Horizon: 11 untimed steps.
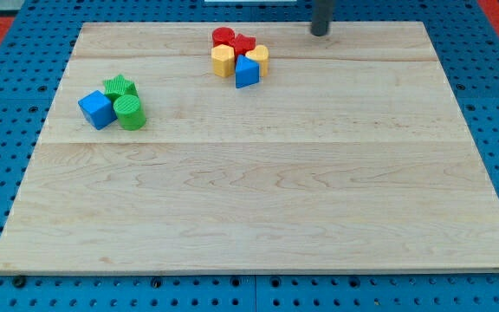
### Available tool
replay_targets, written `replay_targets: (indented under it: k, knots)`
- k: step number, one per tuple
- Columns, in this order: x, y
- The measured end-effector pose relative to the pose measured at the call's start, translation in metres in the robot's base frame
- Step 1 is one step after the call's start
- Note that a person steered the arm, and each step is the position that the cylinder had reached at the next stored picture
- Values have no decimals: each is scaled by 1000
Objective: Move your arm towards red circle
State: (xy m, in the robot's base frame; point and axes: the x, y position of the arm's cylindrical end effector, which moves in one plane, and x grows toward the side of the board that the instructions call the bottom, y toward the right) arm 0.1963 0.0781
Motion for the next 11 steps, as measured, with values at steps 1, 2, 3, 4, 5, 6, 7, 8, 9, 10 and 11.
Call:
replay_targets:
  k: [1, 2, 3, 4, 5, 6, 7, 8, 9, 10, 11]
  knots:
    - [-3, -37]
    - [-4, -85]
    - [-4, -86]
    - [-4, -86]
    - [-4, -86]
    - [-4, -86]
    - [-4, -86]
    - [-3, -86]
    - [-3, -87]
    - [-3, -87]
    - [-3, -87]
